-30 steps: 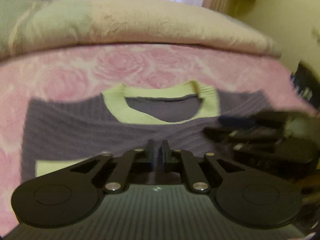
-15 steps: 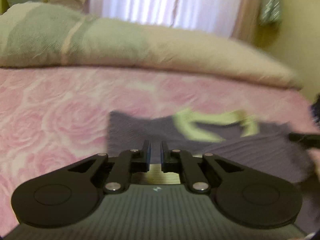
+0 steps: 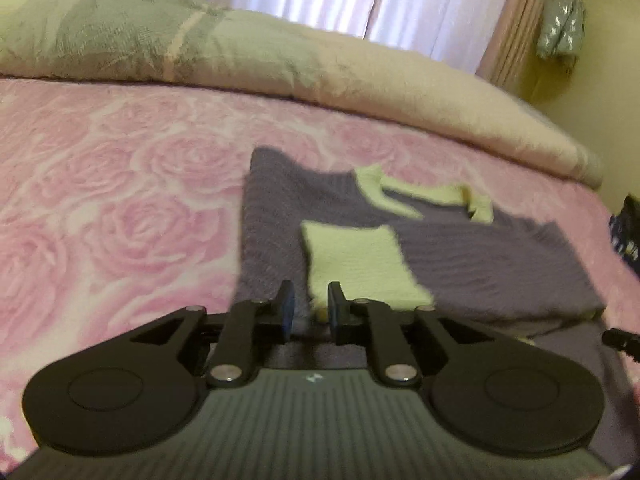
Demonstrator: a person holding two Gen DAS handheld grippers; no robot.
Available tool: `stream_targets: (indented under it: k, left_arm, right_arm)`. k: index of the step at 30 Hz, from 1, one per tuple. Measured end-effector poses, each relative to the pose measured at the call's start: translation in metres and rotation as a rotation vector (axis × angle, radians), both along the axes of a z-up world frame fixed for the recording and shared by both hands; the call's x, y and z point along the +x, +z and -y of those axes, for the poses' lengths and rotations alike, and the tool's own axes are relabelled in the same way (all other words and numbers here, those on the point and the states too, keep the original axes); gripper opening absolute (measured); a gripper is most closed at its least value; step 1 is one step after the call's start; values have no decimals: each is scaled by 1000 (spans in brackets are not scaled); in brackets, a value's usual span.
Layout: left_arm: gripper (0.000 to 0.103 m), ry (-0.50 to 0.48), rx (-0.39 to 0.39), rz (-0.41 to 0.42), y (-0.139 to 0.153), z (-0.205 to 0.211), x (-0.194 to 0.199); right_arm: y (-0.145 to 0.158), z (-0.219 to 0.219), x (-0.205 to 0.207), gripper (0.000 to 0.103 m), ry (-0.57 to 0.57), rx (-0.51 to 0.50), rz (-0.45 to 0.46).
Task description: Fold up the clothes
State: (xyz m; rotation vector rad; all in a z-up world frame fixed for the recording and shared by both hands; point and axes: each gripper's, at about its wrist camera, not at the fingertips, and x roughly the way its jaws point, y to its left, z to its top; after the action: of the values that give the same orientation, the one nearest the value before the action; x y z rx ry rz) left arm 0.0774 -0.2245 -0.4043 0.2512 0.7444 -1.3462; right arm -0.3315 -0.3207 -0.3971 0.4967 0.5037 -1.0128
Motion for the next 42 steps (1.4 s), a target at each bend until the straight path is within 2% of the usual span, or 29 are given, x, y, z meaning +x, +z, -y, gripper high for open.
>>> stream_targets:
  k: [2,5,6,8,12,17,19,24,27,29,33,35,37,38,39,40,41,42]
  left_arm:
    - [12,-6,-21,-13,4,2,-4]
    - [16,-34,-25,-5,-1,14,-12]
    - [17,-41,25,19,-11,21,-16]
    - [18,-35,35,44,-22,19,-20]
    - [15,-27,53,50,-8,-6,-24]
    - [15,-110,129,97,-14,-71,-45]
    - [15,-102,128,109,-20,-110,-55]
    - [15,-51,179,65,-12,-186,-73]
    - [15,-61,222,100,-4,-213,-86]
    - [16,-34,243,76,4,-226,-90]
    - [19,13,284,6,31,-246,-100]
    - [30,23,280,23,48,-255,-108]
    - [31,36,264,57,66,-263,-117]
    - [32,42,256,74,76,-267,-121]
    - [33,46,246,79,83,-271,-124]
    - [36,50,231,81,90,-276,-126]
    - [39,51,220,86,96,-281,-129]
    - [39,52,210,94,100,-285,-132]
  right_arm:
    - [11,2,4,34,-13,-48,34]
    - [12,17,19,34,-4,-55,71]
    - [5,23,25,34,6,-34,54]
    - [-10,32,37,34,27,39,-22]
    - [-1,22,39,34,4,91,-125]
    - [-7,-45,16,34,42,99,-169]
    - [-8,-79,7,34,54,74,-204]
    - [1,-139,-14,34,57,143,-234]
    - [2,-173,-19,34,58,123,-280]
    - [2,-192,-24,34,24,130,-294]
    - [18,-218,-36,34,-55,209,-255]
    - [34,-233,-41,34,-83,231,-199]
    - [52,-247,-41,34,-92,207,-178]
    - [60,-253,-39,40,-97,195,-180]
    - [67,-259,-38,74,-105,185,-182]
    - [75,-265,-38,91,-113,171,-176]
    - [83,-272,-38,99,-114,149,-160]
    - [91,-277,-37,99,-105,132,-142]
